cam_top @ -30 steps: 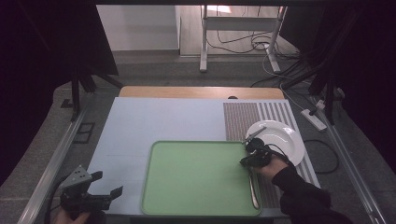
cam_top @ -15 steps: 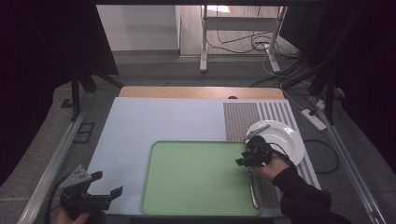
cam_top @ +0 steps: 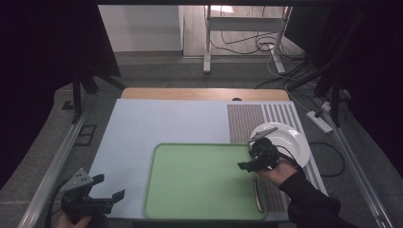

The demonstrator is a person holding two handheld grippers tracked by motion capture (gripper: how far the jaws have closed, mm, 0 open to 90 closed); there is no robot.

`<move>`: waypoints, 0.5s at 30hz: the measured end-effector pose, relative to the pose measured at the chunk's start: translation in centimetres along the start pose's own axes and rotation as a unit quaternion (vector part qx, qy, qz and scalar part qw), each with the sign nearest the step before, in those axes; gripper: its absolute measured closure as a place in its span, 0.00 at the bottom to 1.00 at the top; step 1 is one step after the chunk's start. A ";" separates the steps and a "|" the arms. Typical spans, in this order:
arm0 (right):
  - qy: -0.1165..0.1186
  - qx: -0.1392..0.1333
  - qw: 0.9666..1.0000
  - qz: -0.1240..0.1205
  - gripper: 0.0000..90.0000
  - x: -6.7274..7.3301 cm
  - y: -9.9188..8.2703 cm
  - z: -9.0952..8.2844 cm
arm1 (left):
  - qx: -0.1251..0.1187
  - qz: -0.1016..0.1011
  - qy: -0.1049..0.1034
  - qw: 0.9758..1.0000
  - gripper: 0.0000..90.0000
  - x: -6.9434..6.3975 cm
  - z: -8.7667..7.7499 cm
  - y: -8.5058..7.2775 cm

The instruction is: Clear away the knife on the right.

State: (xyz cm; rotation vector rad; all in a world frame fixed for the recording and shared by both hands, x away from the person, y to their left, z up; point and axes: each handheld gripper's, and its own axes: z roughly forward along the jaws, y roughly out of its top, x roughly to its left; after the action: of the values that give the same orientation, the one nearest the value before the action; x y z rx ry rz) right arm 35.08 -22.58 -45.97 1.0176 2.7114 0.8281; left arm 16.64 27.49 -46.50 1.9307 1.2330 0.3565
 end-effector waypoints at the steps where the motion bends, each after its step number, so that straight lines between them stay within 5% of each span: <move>1: -0.002 0.000 1.000 -0.002 0.31 0.1 0.0 0.0 | 0.000 0.000 0.000 1.000 0.05 0.0 0.0 0.0; 15: -0.022 -0.016 1.000 -0.014 0.17 0.3 -0.6 -0.9 | 0.001 0.000 0.001 1.000 0.05 0.0 0.0 0.0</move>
State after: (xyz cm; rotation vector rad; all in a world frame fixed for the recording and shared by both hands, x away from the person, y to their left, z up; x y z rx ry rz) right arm 34.28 -23.16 -45.50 0.9776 2.6608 0.8318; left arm 16.65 27.49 -46.50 1.9310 1.2351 0.3569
